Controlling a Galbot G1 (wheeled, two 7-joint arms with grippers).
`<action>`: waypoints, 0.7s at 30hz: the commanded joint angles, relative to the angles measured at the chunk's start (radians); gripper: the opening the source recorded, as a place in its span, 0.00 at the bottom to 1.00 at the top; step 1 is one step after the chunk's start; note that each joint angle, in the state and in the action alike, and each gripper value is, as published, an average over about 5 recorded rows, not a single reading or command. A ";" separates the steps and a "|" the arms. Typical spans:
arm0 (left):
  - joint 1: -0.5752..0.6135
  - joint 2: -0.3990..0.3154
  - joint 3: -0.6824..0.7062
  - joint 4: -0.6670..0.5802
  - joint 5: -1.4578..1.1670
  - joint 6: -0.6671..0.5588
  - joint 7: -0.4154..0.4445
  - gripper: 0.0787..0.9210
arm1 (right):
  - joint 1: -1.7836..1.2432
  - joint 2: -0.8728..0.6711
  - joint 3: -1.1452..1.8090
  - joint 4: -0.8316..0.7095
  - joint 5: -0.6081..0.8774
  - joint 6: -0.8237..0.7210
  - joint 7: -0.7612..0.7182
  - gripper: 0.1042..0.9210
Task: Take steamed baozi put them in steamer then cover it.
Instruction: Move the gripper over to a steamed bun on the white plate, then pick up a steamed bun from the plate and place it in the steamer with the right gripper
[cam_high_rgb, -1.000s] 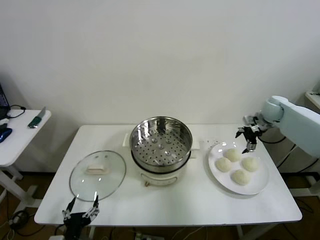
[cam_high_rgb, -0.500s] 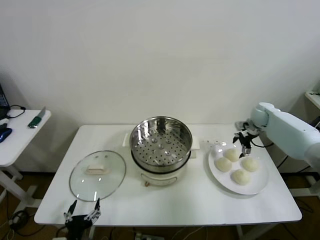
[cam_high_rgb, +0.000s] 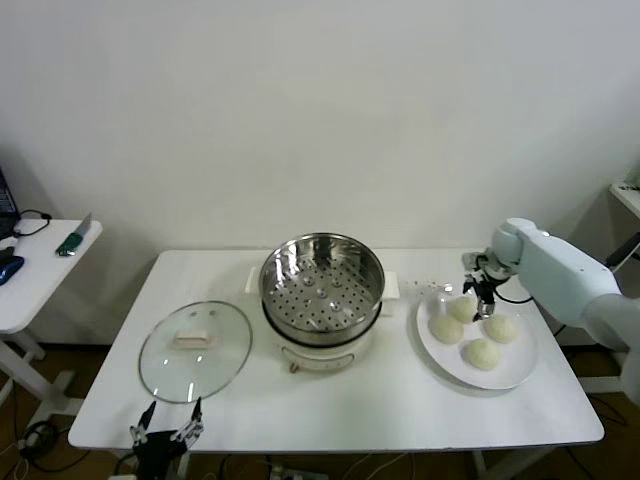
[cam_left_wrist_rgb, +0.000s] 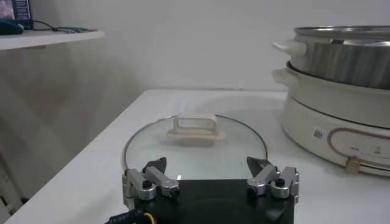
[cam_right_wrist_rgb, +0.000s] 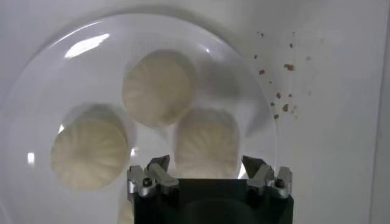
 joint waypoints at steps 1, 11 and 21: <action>0.000 0.002 -0.001 0.002 0.001 -0.002 -0.001 0.88 | -0.012 0.017 0.021 -0.038 -0.015 0.000 0.013 0.80; 0.004 0.002 0.004 0.003 0.004 -0.010 -0.003 0.88 | -0.010 0.021 0.021 -0.035 0.007 -0.002 0.016 0.74; 0.009 -0.006 0.006 0.000 0.011 -0.016 -0.007 0.88 | 0.085 -0.044 -0.080 0.107 0.107 0.002 0.003 0.73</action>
